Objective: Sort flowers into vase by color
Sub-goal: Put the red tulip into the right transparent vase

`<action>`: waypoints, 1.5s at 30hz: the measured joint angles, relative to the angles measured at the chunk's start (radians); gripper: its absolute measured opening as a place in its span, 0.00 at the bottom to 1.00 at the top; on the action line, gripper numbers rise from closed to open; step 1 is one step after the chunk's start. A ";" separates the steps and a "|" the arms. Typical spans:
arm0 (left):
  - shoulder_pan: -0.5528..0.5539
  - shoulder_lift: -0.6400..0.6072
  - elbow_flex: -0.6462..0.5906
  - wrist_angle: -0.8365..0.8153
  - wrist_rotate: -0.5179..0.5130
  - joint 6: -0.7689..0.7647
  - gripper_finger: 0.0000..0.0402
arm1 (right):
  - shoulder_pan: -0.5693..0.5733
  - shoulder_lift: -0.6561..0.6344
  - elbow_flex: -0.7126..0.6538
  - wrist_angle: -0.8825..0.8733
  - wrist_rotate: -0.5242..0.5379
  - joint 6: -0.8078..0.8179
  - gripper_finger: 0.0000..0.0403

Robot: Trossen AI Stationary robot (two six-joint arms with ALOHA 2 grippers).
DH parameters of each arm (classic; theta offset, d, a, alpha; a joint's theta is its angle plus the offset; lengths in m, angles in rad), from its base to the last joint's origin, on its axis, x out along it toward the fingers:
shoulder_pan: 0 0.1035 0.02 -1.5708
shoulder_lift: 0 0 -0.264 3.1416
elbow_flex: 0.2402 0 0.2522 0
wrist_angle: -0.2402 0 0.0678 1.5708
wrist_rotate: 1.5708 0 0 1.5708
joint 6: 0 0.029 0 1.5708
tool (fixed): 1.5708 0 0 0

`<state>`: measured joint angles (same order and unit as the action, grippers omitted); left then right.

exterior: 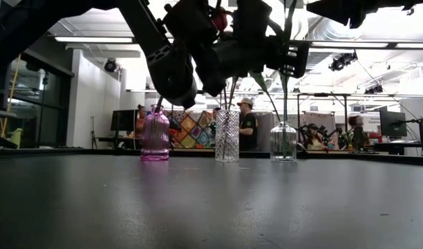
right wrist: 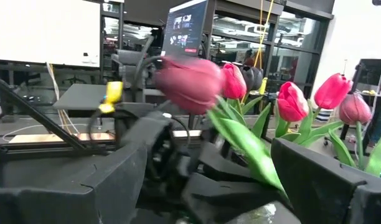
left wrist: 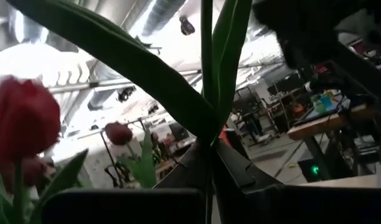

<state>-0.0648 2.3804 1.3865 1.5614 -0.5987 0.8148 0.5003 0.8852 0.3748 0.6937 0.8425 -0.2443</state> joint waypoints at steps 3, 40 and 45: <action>0.011 -0.001 0.000 -0.035 -0.013 -0.049 0.00 | 0.000 0.000 0.000 0.000 -0.014 0.000 0.82; 0.066 -0.184 0.039 -0.695 -0.163 -0.336 0.00 | 0.142 0.000 0.000 0.180 -0.020 -0.157 0.82; 0.079 -0.235 0.039 -0.886 -0.170 -0.489 0.00 | 0.142 0.000 0.000 0.180 -0.024 -0.158 0.82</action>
<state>0.0139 2.1456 1.4258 0.6757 -0.7689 0.3262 0.6426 0.8856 0.3748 0.8734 0.8184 -0.4019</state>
